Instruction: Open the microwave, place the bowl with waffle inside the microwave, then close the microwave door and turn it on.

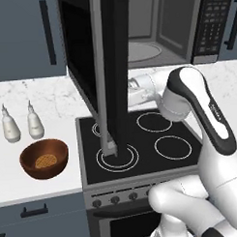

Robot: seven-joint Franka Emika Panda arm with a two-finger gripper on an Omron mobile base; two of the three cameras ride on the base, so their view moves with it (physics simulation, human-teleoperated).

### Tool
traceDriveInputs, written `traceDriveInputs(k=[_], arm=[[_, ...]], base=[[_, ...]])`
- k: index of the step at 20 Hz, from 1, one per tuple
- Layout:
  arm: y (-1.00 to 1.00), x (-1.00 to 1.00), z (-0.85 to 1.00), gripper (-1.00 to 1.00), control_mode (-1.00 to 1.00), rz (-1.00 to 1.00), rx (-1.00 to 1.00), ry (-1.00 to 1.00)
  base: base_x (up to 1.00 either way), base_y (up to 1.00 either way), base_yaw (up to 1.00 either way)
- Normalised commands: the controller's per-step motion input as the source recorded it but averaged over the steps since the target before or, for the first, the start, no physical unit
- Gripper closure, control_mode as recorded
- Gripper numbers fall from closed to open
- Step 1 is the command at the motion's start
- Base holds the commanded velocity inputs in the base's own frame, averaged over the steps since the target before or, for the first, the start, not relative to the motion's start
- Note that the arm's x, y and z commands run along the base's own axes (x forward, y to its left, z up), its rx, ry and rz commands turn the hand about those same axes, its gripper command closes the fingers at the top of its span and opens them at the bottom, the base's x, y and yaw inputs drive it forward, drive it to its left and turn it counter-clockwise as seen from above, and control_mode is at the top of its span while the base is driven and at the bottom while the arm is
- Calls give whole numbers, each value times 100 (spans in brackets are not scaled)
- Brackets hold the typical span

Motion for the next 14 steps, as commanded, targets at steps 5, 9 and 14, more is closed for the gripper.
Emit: traceDriveInputs(k=[5, 9, 14], arm=[[26, 39, 0, -100, -100, -5, -2, 15], [-41, 25, -5, -100, -100, -11, 0, 68], [-34, 79, -72, -100, -100, -23, -10, 57]], base=[[0, 0, 0], [0, 0, 0], [0, 0, 0]])
